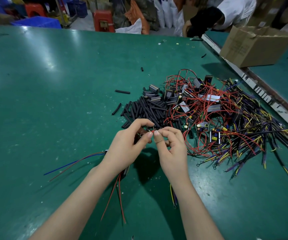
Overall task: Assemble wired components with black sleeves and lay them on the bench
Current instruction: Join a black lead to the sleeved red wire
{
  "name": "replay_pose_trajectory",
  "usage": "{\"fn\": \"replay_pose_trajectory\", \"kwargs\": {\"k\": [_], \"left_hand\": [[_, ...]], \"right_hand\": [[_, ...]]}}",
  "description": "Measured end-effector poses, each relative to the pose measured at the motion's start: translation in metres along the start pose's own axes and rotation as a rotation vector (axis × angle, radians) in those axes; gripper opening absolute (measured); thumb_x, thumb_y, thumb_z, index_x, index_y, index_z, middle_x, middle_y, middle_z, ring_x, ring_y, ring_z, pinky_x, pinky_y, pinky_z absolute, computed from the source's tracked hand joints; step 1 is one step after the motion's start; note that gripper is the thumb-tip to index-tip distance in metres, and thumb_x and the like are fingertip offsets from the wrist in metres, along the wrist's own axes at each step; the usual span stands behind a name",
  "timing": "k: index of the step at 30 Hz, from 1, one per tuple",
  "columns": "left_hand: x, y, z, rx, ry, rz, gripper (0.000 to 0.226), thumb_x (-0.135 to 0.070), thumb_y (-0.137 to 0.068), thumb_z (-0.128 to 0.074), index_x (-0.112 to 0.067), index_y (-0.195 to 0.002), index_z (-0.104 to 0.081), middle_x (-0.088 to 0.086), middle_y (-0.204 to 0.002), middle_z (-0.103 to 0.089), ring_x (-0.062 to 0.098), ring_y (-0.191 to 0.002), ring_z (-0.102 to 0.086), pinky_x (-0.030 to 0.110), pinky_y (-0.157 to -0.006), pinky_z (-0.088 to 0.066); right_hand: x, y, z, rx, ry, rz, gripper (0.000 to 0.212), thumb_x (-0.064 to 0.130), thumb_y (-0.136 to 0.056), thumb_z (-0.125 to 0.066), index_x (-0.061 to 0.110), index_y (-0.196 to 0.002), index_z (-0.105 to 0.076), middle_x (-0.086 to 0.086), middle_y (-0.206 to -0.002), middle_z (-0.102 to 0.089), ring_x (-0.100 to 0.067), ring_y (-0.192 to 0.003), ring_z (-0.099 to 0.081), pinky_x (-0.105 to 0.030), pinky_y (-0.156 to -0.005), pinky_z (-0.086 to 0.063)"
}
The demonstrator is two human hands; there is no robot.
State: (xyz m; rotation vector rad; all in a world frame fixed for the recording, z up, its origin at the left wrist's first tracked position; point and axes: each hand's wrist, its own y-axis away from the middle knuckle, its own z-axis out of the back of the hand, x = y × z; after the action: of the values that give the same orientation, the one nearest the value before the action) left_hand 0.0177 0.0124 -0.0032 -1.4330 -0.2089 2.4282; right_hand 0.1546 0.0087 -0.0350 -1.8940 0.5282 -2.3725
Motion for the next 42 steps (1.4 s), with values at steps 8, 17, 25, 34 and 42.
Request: {"fn": "replay_pose_trajectory", "kwargs": {"k": [8, 17, 25, 34, 42], "left_hand": [[0.001, 0.0, 0.002, 0.019, -0.071, -0.048, 0.024, -0.024, -0.092, -0.06, -0.031, -0.114, -0.055, -0.014, -0.078, -0.068, 0.005, -0.061, -0.063, 0.029, -0.072, -0.052], [0.0, -0.001, 0.002, 0.073, 0.242, 0.128, 0.018, -0.015, -0.094, -0.056, -0.03, -0.099, -0.064, -0.01, -0.071, -0.067, 0.003, -0.073, -0.063, 0.017, -0.065, -0.05], [-0.003, -0.004, 0.0, 0.058, 0.344, 0.217, 0.013, -0.012, -0.094, -0.055, -0.015, -0.094, -0.068, -0.008, -0.066, -0.064, 0.003, -0.065, -0.057, 0.017, -0.063, -0.048], [-0.006, -0.002, 0.0, -0.003, 0.548, 0.371, 0.014, -0.017, -0.094, -0.055, -0.019, -0.088, -0.068, -0.013, -0.064, -0.062, 0.0, -0.059, -0.051, 0.017, -0.061, -0.041], [0.003, -0.002, 0.007, 0.024, 0.377, 0.449, 0.019, -0.017, -0.097, -0.051, -0.019, -0.082, -0.062, -0.014, -0.062, -0.06, -0.002, -0.053, -0.05, 0.009, -0.051, -0.038]], "right_hand": [[-0.003, 0.001, -0.001, -0.004, 0.08, 0.066, 0.009, 0.016, -0.093, -0.06, 0.017, -0.089, -0.068, 0.012, -0.102, -0.052, 0.0, -0.094, -0.053, -0.015, -0.076, -0.042], [-0.002, -0.001, 0.002, 0.018, -0.023, 0.099, 0.021, 0.017, -0.09, -0.065, 0.036, -0.097, -0.059, 0.007, -0.102, -0.059, -0.007, -0.088, -0.057, -0.016, -0.072, -0.042], [0.0, -0.002, 0.006, 0.006, -0.01, 0.174, 0.022, 0.011, -0.085, -0.07, 0.031, -0.093, -0.066, 0.008, -0.102, -0.059, -0.002, -0.098, -0.056, -0.01, -0.073, -0.04], [0.002, -0.004, 0.009, 0.131, -0.016, 0.111, 0.011, 0.022, -0.092, -0.058, 0.027, -0.095, -0.068, 0.01, -0.088, -0.064, 0.002, -0.078, -0.056, -0.014, -0.074, -0.041], [-0.001, -0.014, 0.012, 0.184, 0.413, 0.435, 0.016, 0.018, -0.093, -0.058, 0.007, -0.096, -0.069, -0.003, -0.093, -0.064, -0.022, -0.084, -0.06, -0.04, -0.067, -0.05]]}}
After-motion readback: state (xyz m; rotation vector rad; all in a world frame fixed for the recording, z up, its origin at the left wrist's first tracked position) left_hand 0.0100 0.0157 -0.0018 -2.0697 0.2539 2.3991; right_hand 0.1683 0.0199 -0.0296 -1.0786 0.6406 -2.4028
